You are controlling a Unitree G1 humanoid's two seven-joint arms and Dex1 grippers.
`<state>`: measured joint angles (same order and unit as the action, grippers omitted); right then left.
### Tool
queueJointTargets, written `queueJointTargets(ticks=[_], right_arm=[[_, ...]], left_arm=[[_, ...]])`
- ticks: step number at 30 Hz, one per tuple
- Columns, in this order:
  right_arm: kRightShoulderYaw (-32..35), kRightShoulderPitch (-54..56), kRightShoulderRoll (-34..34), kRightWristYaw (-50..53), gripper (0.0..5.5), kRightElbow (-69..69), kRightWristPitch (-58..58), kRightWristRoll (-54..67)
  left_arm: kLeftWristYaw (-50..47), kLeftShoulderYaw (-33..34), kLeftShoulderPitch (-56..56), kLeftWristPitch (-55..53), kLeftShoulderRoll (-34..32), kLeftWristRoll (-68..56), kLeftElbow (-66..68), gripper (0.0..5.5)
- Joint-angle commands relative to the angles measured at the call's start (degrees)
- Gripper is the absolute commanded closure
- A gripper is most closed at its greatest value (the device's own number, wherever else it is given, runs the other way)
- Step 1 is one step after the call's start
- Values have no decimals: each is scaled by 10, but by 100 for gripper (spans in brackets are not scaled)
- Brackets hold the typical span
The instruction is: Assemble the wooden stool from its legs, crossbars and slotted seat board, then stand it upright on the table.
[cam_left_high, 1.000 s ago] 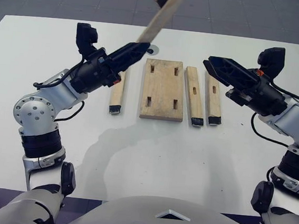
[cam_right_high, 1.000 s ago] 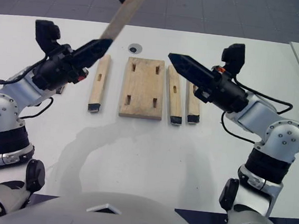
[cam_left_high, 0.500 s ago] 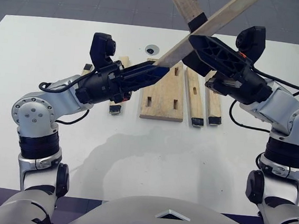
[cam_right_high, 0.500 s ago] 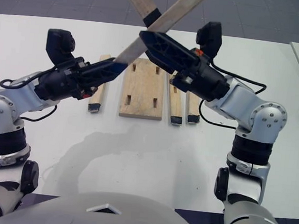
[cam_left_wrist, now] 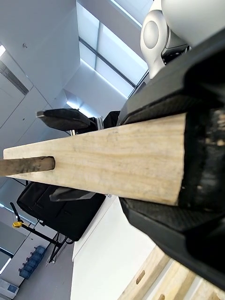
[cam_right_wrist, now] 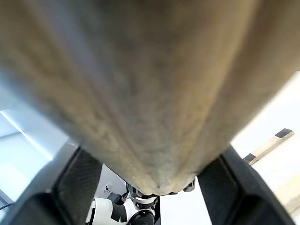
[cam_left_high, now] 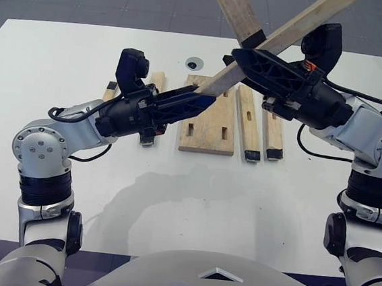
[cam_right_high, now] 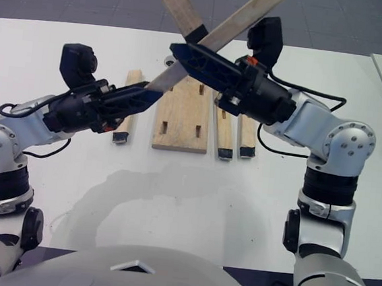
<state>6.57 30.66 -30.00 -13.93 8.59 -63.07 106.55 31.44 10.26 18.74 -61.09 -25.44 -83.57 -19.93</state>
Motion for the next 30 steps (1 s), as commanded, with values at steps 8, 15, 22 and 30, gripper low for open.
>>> queueJointTargets(ticks=[8,15,22,30], right_arm=[[3,23,-31,-39,342,-2,-3,-21],[12,23,-37,-45,345,-10,1,-21],[45,-25,-87,-59,345,-4,-10,-33],[88,-96,-120,-67,345,26,3,-58]], left_arm=[[8,-4,9,10,-8,-1,8,344],[24,-1,1,22,-14,11,16,227],[46,35,3,104,-49,135,103,109],[-69,-192,-23,299,-31,570,150,10]])
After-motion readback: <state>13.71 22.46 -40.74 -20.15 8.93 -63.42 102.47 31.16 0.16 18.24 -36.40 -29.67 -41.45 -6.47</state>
